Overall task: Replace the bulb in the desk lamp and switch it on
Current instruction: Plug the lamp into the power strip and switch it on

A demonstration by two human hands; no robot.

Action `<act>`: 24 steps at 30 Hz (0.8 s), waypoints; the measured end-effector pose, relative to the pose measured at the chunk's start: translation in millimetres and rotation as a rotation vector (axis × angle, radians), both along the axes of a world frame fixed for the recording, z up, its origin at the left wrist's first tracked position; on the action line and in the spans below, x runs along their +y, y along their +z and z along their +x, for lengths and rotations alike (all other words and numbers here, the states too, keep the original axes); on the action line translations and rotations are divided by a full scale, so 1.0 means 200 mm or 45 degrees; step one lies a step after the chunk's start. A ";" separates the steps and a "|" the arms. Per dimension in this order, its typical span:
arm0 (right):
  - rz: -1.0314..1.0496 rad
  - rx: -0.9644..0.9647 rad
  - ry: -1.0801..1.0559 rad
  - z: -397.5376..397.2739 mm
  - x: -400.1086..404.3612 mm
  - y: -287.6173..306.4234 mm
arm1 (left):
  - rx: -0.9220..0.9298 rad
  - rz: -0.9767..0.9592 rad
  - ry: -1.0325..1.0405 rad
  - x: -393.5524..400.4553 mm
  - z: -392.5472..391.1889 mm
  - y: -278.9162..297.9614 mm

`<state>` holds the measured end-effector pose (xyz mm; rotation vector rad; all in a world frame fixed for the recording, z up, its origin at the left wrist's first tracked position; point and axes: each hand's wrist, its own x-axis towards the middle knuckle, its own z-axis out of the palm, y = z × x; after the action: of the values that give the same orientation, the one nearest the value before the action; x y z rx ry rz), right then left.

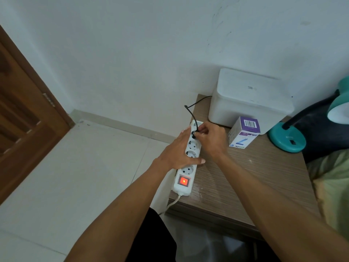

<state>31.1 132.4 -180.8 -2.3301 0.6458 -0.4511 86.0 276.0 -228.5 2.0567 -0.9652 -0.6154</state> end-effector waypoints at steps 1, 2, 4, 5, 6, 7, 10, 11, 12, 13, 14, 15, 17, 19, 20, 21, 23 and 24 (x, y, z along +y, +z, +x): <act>-0.002 0.000 -0.009 0.00 0.00 0.00 | -0.001 -0.003 0.000 0.00 0.00 0.00; 0.004 0.004 -0.017 0.00 0.00 0.00 | -0.001 -0.004 0.005 0.00 0.00 -0.01; 0.014 0.025 -0.020 0.01 0.00 0.00 | 0.000 -0.013 0.006 0.00 0.01 -0.01; 0.014 0.037 -0.020 0.01 -0.01 0.00 | 0.001 -0.011 0.007 -0.01 0.01 -0.02; 0.014 0.049 -0.021 0.01 -0.01 0.00 | -0.002 -0.015 0.007 -0.01 0.01 -0.02; 0.012 0.055 -0.018 0.01 0.00 0.00 | -0.006 -0.015 0.011 -0.01 0.01 -0.02; 0.010 0.069 -0.014 0.00 0.00 0.00 | -0.028 0.007 0.013 -0.01 0.02 -0.03; 0.006 0.070 -0.021 0.00 0.00 -0.01 | -0.039 0.009 0.015 -0.01 0.02 -0.03; 0.001 0.077 -0.030 0.00 0.01 0.00 | -0.046 0.012 0.015 -0.01 0.02 -0.03; 0.002 0.083 -0.036 0.00 0.01 0.00 | -0.052 0.018 0.014 -0.01 0.02 -0.04; 0.008 0.092 -0.039 0.01 0.01 0.00 | -0.057 0.023 0.017 -0.02 0.02 -0.04; 0.015 0.097 -0.034 0.01 0.01 0.00 | -0.064 0.028 0.022 -0.02 0.02 -0.04; 0.025 0.124 -0.038 0.02 0.01 0.01 | -0.080 0.040 0.034 -0.02 0.02 -0.05; 0.023 0.165 -0.034 0.02 0.01 0.02 | -0.077 0.067 0.039 -0.02 0.03 -0.05; 0.019 0.194 -0.024 0.01 0.01 0.03 | -0.075 0.082 0.038 -0.01 0.03 -0.06; 0.011 0.208 -0.002 0.00 0.02 0.03 | -0.087 0.103 0.042 -0.01 0.03 -0.07; -0.027 0.210 0.030 -0.05 0.03 0.05 | -0.122 0.153 0.027 -0.01 0.03 -0.04; -0.035 0.201 0.038 -0.08 0.04 0.07 | -0.147 0.191 0.004 -0.01 0.02 -0.01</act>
<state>14.9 139.8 -167.7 -2.4152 0.6818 -0.2658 90.8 274.2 -231.4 2.2466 -1.0083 -0.5878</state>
